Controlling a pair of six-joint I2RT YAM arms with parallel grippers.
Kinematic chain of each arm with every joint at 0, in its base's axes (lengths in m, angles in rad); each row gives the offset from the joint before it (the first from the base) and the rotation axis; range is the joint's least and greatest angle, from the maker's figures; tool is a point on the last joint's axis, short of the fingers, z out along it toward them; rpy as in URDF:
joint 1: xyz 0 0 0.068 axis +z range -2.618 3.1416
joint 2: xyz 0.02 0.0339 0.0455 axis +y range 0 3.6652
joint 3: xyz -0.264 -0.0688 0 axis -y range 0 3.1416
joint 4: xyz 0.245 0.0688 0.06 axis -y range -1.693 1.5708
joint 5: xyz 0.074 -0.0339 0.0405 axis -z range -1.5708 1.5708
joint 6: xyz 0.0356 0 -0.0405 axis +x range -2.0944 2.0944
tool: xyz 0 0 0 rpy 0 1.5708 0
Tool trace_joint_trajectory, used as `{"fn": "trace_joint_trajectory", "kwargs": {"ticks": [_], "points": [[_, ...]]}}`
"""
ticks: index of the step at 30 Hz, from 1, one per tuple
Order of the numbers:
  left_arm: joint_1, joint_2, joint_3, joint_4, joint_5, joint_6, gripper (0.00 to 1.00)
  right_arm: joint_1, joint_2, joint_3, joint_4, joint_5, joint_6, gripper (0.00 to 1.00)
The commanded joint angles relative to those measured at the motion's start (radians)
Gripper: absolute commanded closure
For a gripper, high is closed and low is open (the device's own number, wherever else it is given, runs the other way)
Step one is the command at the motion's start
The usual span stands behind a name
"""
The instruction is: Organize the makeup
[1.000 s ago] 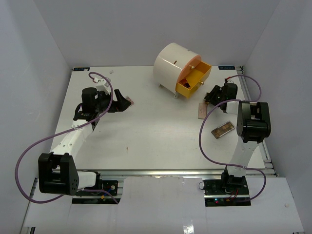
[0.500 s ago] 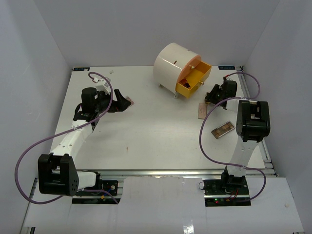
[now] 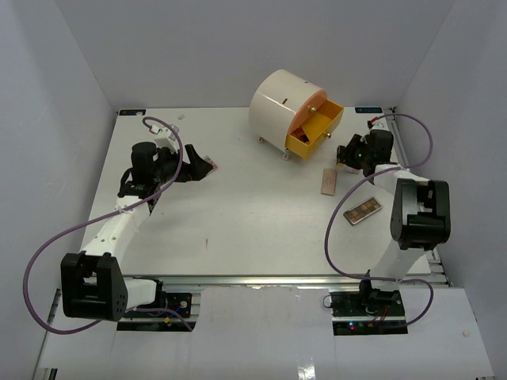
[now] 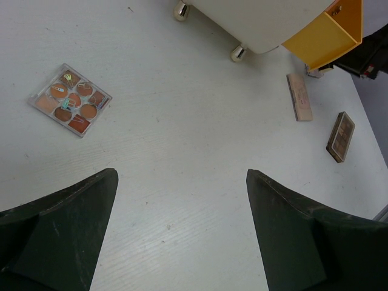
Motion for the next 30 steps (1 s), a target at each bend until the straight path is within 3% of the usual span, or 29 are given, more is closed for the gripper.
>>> {"fn": "trace_joint_trajectory", "kwargs": {"ticks": [1,6,11,18,30], "points": [[-0.001,-0.042,0.032,0.008,0.021,0.002,0.02,0.002,-0.213,-0.078,0.129,-0.021,-0.059,0.80],[-0.001,-0.049,0.031,0.010,0.027,-0.003,0.02,0.006,-0.378,-0.175,0.167,-0.036,-0.055,0.82],[-0.001,-0.047,0.029,0.014,0.032,-0.006,0.02,0.020,-0.430,-0.147,0.203,-0.083,-0.071,0.82],[-0.001,-0.044,0.028,0.011,0.019,0.001,0.02,0.074,-0.333,0.023,0.196,-0.113,-0.013,0.81],[-0.001,-0.035,0.029,0.001,-0.002,0.012,0.02,0.141,-0.085,0.191,0.240,-0.058,0.237,0.75]]}}
